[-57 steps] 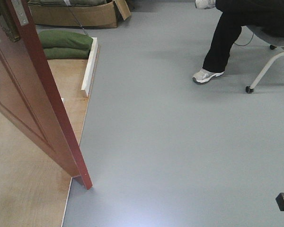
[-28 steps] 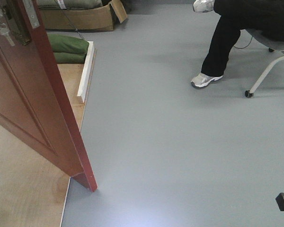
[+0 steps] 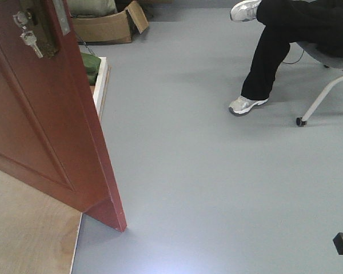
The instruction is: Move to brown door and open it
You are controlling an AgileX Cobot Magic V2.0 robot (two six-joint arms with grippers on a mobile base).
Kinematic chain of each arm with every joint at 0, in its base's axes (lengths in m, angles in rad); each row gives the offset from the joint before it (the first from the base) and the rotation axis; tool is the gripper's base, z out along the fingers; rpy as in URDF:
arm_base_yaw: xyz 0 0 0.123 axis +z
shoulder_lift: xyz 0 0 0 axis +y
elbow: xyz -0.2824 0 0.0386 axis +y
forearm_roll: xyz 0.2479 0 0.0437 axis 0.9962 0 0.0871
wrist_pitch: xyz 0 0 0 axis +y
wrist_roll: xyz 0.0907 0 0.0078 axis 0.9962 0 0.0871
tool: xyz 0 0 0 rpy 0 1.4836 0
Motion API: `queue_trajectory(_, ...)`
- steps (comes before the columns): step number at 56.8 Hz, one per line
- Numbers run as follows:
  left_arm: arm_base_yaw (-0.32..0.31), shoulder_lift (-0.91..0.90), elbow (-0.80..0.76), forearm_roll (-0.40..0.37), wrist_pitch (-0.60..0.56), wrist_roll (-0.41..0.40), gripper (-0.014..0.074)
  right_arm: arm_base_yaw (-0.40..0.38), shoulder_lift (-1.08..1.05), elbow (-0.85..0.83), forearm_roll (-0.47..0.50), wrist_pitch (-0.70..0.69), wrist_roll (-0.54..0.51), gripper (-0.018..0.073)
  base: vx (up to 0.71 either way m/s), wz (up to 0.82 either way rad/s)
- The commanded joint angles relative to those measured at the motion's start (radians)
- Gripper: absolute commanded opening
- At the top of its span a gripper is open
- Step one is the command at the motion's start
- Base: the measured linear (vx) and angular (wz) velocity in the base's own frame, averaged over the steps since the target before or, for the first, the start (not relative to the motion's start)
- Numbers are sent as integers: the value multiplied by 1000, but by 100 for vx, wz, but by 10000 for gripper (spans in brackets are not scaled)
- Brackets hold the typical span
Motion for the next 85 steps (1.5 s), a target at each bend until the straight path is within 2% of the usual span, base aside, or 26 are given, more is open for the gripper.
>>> queue_trajectory(1,-7,-39,-32,-6,-78,-2,-6,0,-6,6,-4,-79,-6,0,19,1)
queue_trajectory(85,-7,42,-32,-6,-71,-2,-6,0,-6,6,-4,-79,-6,0,16,2)
